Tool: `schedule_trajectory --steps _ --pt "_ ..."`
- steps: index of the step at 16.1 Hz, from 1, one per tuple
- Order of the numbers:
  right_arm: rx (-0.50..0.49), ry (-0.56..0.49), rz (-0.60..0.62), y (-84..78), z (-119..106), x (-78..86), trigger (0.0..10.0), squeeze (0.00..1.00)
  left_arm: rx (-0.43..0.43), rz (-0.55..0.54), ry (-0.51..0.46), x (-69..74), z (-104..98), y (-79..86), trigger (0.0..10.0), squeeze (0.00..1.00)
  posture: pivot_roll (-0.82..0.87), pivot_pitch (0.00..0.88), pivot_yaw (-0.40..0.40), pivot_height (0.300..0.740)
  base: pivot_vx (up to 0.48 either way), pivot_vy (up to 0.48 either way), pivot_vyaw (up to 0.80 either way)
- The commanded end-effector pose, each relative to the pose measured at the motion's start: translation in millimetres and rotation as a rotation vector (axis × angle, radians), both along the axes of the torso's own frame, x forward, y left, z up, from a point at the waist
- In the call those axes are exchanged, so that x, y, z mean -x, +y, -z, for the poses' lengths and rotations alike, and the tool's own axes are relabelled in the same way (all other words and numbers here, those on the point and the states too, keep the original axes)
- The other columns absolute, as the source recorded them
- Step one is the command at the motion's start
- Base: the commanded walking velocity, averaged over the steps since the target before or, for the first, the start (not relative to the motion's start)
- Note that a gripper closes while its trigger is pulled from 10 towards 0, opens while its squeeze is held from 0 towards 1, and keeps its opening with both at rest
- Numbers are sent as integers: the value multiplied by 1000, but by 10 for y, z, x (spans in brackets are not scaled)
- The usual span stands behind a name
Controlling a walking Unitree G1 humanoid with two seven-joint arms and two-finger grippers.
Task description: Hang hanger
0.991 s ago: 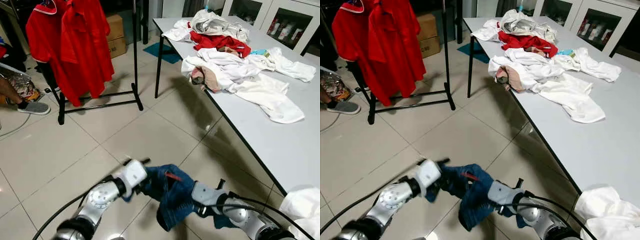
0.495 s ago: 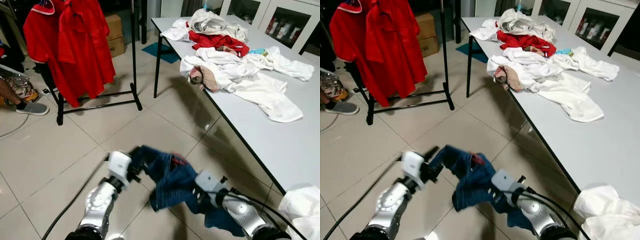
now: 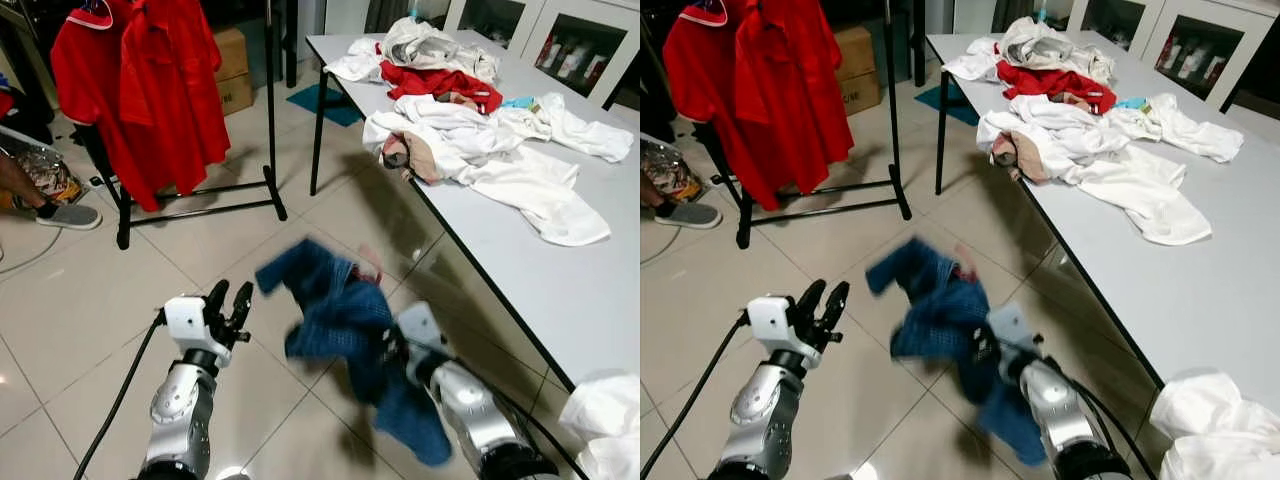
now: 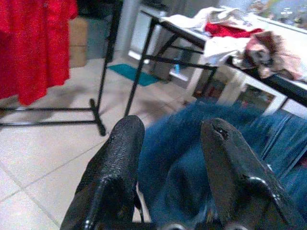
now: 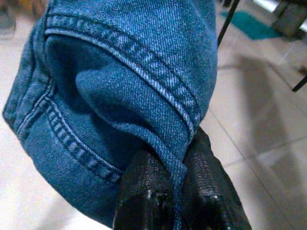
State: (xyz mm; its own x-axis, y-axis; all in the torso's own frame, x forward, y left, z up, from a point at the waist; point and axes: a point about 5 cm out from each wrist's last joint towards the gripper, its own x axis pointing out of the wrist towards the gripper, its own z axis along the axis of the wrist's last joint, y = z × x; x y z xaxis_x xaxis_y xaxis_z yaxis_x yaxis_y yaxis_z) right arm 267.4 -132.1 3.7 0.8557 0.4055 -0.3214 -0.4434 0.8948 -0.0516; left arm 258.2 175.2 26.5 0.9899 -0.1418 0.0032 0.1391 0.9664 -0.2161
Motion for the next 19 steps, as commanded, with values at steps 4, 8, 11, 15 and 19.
schedule_trajectory --steps 4,8,11,15,19 --pt "-125 -87 27 17 -192 -20 10000 0 70 -191 59 -25 28 200 10000 0 -57 0 -17 740 0 0 0" --pt "-177 -139 27 -18 -285 36 10000 0 53 -225 60 3 5 218 10000 0 -38 0 -25 740 0 0 0" --pt "-191 -175 22 -39 -312 93 10000 0 76 -312 113 55 79 283 10000 0 -44 0 -26 740 0 0 0" --pt "-243 -217 35 -41 -339 153 10000 0 -25 -253 101 32 59 179 10000 0 -53 0 -25 740 0 0 0" --pt "-301 -291 122 -98 -463 193 10000 0 -92 -194 40 38 -30 89 10000 0 -48 0 -28 740 0 0 0"
